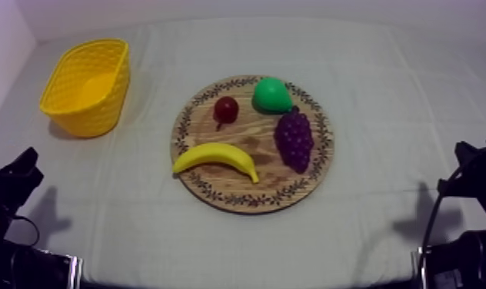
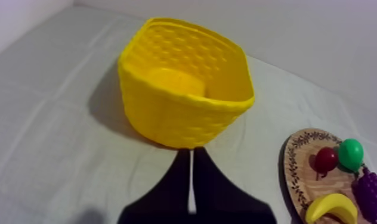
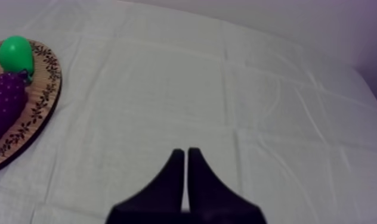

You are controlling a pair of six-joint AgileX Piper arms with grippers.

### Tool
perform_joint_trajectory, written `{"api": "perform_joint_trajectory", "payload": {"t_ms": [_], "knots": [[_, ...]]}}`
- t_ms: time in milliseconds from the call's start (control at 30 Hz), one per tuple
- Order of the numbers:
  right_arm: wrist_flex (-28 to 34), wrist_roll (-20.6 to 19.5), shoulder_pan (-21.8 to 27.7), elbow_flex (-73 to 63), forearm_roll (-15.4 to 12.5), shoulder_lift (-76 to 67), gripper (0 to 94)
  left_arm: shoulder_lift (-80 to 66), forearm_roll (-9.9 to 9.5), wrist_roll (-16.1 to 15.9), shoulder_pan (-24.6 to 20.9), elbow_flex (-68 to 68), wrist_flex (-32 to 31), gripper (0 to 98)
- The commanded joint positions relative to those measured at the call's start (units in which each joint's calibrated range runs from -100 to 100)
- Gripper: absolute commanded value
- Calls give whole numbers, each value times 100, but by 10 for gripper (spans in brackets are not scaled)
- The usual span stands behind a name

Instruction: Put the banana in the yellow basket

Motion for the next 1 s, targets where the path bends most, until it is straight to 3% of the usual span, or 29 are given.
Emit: {"api": "perform_joint_trajectory", "payload": {"t_ms": [0, 967], "knots": [[6, -1, -1, 2, 1, -2, 3, -4, -15, -482, 26, -1, 48, 1], [6, -1, -1, 2, 1, -2, 3, -4, -5, -477, 33, -33, 135, 1]]}}
